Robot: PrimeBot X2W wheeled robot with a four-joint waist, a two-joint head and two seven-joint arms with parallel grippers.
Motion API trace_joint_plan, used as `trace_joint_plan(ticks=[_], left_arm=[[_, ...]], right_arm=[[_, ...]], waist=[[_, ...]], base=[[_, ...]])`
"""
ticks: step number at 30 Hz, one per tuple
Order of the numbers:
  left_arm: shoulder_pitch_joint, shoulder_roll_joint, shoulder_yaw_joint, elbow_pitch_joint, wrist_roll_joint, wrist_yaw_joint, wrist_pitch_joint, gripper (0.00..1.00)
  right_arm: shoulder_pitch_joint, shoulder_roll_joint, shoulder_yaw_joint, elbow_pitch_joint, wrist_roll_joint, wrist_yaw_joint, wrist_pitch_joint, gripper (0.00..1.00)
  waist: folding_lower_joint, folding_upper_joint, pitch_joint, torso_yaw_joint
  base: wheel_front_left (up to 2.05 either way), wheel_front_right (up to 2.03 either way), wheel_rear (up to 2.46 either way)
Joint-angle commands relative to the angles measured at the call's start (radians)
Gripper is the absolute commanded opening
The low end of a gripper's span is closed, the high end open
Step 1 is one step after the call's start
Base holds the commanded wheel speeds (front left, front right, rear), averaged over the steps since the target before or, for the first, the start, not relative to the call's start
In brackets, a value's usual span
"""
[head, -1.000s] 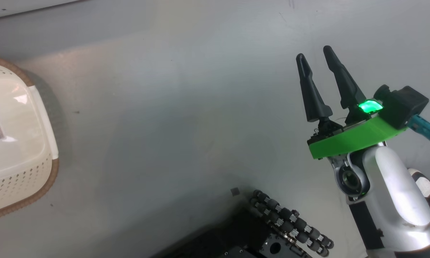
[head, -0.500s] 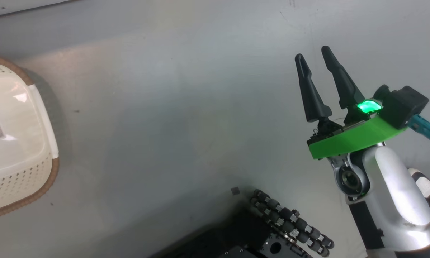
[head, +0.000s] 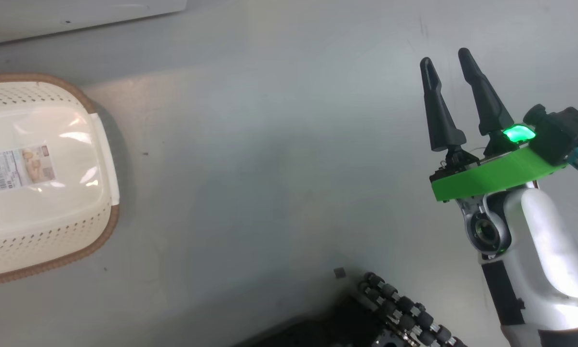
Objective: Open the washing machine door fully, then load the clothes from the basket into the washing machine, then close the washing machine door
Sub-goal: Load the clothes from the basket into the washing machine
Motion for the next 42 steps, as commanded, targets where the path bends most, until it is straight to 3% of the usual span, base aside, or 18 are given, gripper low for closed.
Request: trace_joint_plan(ticks=[1, 11, 19, 29, 42], left_arm=[[0.003, 0.033, 0.004, -0.031, -0.013, 0.001, -0.006, 1.0], [0.265, 0.009, -0.055, -0.126, -0.212, 0.001, -0.038, 1.0], [0.473, 0.016, -0.105, -0.195, -0.249, 0.001, -0.063, 1.0], [0.761, -0.018, 0.005, -0.37, -0.191, 0.03, -0.065, 1.0], [1.103, -0.094, 0.148, -0.618, -0.071, 0.137, -0.066, 1.0]], right_arm=[[0.024, -0.005, 0.001, -0.022, -0.011, 0.0, -0.007, 1.0], [0.065, -0.005, -0.05, 0.001, -0.088, 0.0, -0.007, 1.0], [0.108, -0.005, -0.061, 0.027, -0.129, 0.0, -0.007, 1.0], [0.182, -0.005, -0.091, 0.052, -0.14, 0.0, -0.007, 1.0], [0.259, -0.005, -0.11, 0.065, -0.153, 0.0, -0.007, 1.0]], waist=[[0.0, 0.0, -0.033, 0.027], [0.0, 0.0, -0.209, 0.121], [0.0, 0.0, -0.362, 0.167], [0.0, 0.0, -0.52, 0.206], [0.0, 0.0, -0.669, 0.233]], base=[[0.0, 0.0, 0.0], [0.0, 0.0, 0.0], [0.0, 0.0, 0.0], [0.0, 0.0, 0.0], [0.0, 0.0, 0.0]])
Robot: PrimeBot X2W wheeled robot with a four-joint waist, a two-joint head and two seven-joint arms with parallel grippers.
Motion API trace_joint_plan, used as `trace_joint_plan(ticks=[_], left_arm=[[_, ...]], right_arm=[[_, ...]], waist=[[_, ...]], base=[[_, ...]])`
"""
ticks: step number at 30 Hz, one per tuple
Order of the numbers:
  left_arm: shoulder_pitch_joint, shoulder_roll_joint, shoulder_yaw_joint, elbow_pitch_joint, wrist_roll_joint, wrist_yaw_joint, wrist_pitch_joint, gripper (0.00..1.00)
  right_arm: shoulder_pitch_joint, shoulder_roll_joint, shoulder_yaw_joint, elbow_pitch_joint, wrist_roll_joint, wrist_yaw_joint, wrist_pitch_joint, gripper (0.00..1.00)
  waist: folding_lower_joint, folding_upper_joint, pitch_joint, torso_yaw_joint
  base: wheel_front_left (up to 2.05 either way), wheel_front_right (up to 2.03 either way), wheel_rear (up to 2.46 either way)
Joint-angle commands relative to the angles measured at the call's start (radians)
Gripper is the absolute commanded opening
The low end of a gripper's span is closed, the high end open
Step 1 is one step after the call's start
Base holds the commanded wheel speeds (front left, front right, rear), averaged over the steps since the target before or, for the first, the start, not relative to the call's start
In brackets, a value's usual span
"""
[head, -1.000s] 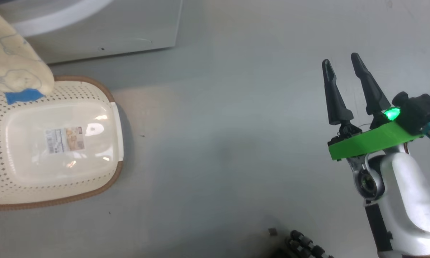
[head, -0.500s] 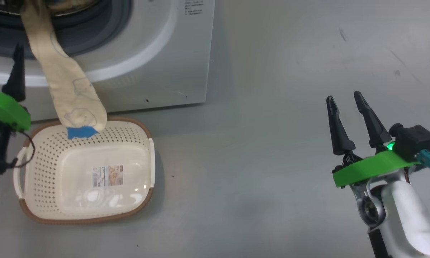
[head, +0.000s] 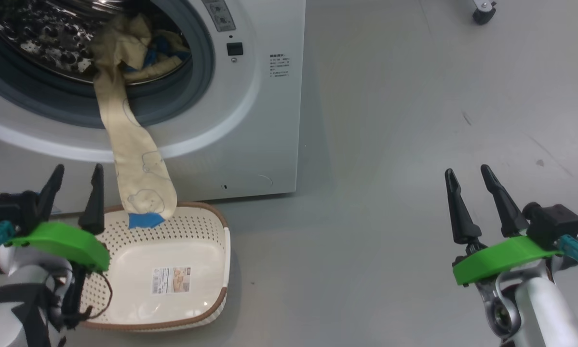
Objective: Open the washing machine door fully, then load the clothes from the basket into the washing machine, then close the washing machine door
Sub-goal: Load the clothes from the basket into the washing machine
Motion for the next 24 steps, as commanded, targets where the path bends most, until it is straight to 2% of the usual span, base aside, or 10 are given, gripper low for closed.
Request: trace_joint_plan(ticks=[1, 7, 12, 19, 24], left_arm=[[-0.01, 0.028, 0.055, -0.044, 0.017, 0.011, -0.011, 1.0], [0.137, -0.015, 0.108, -0.144, 0.076, 0.055, -0.011, 1.0], [0.224, -0.061, 0.143, -0.193, 0.109, 0.07, -0.011, 1.0], [0.296, -0.139, 0.185, -0.227, 0.16, 0.061, -0.011, 1.0], [0.311, -0.174, 0.198, -0.22, 0.217, 0.043, -0.011, 1.0]], right_arm=[[-0.007, -0.004, 0.012, -0.027, -0.005, 0.0, -0.007, 1.0], [0.019, -0.004, 0.017, -0.025, -0.005, 0.0, -0.007, 1.0], [0.031, -0.004, 0.018, -0.019, -0.019, 0.0, -0.007, 1.0], [0.045, -0.004, 0.026, -0.019, -0.016, 0.0, -0.007, 1.0], [0.046, -0.004, 0.036, -0.015, -0.012, 0.0, -0.007, 1.0]], waist=[[0.0002, -0.0001, -0.028, 0.014], [0.0002, -0.0001, -0.066, 0.021], [0.0002, -0.0001, -0.079, 0.021], [0.0002, -0.0001, -0.087, 0.022], [0.0002, -0.0001, -0.087, 0.022]], base=[[0.0, 0.0, 0.0], [0.0, 0.0, 0.0], [0.0, 0.0, 0.0], [0.0, 0.0, 0.0], [0.0, 0.0, 0.0]])
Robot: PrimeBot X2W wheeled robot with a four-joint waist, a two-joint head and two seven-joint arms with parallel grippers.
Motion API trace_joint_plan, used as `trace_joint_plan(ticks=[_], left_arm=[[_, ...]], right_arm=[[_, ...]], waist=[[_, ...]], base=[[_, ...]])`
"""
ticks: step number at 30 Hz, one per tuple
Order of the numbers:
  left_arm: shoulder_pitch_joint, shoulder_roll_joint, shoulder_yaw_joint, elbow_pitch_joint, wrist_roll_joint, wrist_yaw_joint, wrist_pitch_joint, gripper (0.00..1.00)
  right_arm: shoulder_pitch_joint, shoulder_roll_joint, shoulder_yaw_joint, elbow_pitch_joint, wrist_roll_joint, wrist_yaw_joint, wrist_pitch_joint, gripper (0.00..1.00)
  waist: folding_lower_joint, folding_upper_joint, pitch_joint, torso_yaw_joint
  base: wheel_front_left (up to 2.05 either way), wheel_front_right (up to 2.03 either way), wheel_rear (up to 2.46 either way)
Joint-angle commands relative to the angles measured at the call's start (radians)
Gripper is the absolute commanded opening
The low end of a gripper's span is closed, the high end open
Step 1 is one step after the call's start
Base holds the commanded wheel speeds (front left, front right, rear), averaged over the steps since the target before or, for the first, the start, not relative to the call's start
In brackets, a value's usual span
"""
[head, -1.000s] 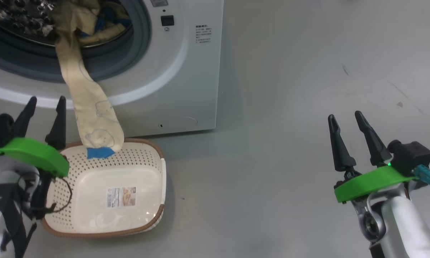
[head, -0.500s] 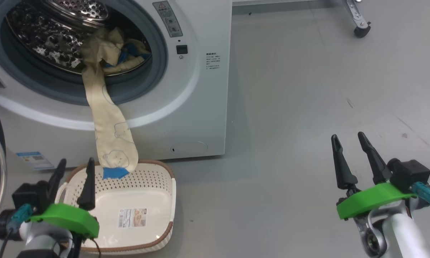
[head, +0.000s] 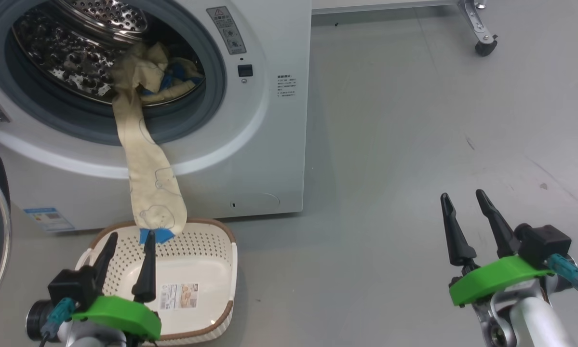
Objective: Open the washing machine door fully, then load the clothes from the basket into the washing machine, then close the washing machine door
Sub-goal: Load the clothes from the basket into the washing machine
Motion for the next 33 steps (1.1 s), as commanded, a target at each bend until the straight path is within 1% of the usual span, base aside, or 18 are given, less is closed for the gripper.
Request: trace_joint_plan(ticks=[1, 12, 19, 27, 31, 33], left_arm=[[-0.028, 0.01, 0.052, -0.024, 0.016, -0.005, -0.011, 1.0], [0.011, -0.055, 0.149, -0.026, 0.085, -0.044, -0.011, 1.0], [0.013, -0.076, 0.182, -0.015, 0.117, -0.071, -0.011, 1.0], [-0.008, -0.105, 0.222, 0.004, 0.153, -0.098, -0.011, 1.0], [-0.032, -0.131, 0.247, 0.041, 0.135, -0.114, -0.011, 1.0], [-0.055, -0.133, 0.253, 0.055, 0.134, -0.12, -0.011, 1.0]], right_arm=[[-0.025, -0.004, 0.024, -0.025, -0.003, 0.0, -0.007, 1.0], [-0.021, -0.004, 0.033, -0.013, -0.003, 0.0, -0.007, 1.0], [-0.021, -0.004, 0.035, -0.016, 0.0, 0.0, -0.007, 1.0], [-0.032, -0.004, 0.032, -0.025, -0.001, 0.0, -0.007, 1.0], [-0.039, -0.004, 0.026, -0.029, -0.005, 0.0, -0.007, 1.0], [-0.051, -0.004, 0.027, -0.037, -0.006, 0.0, -0.007, 1.0]], waist=[[0.0, 0.0, -0.002, 0.0], [0.0, 0.0, -0.019, -0.007], [0.0, 0.0, -0.012, -0.006], [0.0, 0.0, 0.02, -0.013], [0.0, 0.0, 0.052, -0.017], [0.0, 0.0, 0.079, -0.022]], base=[[0.0, 0.0, 0.0], [0.0, 0.0, 0.0], [0.0, 0.0, 0.0], [0.0, 0.0, 0.0], [0.0, 0.0, 0.0], [0.0, 0.0, 0.0]])
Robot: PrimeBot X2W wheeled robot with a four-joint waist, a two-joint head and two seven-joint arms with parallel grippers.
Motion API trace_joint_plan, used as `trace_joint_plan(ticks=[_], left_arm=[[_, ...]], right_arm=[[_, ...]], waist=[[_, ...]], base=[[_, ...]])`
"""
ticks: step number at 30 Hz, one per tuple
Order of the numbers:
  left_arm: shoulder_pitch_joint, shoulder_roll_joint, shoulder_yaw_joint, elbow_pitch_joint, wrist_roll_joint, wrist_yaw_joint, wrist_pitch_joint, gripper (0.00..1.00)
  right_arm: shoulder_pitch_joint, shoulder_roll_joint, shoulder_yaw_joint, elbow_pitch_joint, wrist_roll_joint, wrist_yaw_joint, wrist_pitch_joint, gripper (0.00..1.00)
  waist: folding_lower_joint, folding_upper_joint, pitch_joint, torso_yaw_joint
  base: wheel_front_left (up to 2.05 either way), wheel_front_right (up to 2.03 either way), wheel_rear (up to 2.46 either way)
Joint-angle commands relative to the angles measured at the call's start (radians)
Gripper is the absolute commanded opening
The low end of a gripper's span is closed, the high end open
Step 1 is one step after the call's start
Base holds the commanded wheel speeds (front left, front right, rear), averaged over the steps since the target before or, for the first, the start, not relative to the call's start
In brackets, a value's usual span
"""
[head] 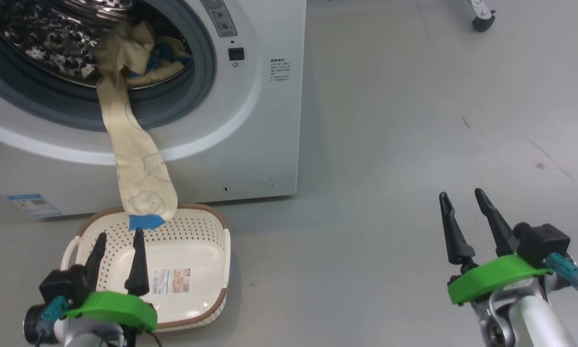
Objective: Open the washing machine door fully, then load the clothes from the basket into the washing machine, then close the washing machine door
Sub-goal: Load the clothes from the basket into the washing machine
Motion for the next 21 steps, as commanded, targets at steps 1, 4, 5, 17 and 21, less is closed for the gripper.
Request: trace_joint_plan(ticks=[1, 4, 5, 17, 21], left_arm=[[-0.072, 0.019, 0.046, -0.015, 0.003, -0.004, -0.011, 1.0], [-0.116, 0.027, 0.044, 0.021, 0.01, -0.013, -0.011, 1.0], [-0.131, 0.029, 0.039, 0.038, 0.014, -0.015, -0.011, 1.0], [-0.419, 0.088, 0.063, 0.2, -0.082, -0.047, 0.079, 1.0], [-0.525, 0.128, 0.063, 0.258, -0.091, -0.05, 0.109, 1.0]], right_arm=[[-0.059, -0.004, 0.021, -0.045, -0.006, 0.0, -0.007, 1.0], [-0.075, -0.004, 0.021, -0.052, -0.008, 0.0, -0.007, 1.0], [-0.078, -0.004, 0.024, -0.052, -0.01, 0.0, -0.007, 1.0], [-0.154, -0.004, 0.053, -0.095, 0.016, 0.0, -0.007, 1.0], [-0.174, -0.004, 0.058, -0.106, 0.027, 0.0, -0.007, 1.0]], waist=[[0.0, 0.0, 0.039, -0.007], [0.0, 0.0, 0.08, -0.013], [0.0, 0.0, 0.092, -0.016], [0.0, 0.0, 0.295, -0.084], [0.0, 0.0, 0.351, -0.113]], base=[[0.0, 0.0, 0.0], [0.0, 0.0, 0.0], [0.0, 0.0, 0.0], [0.0, 0.0, 0.0], [0.0, 0.0, 0.0]])
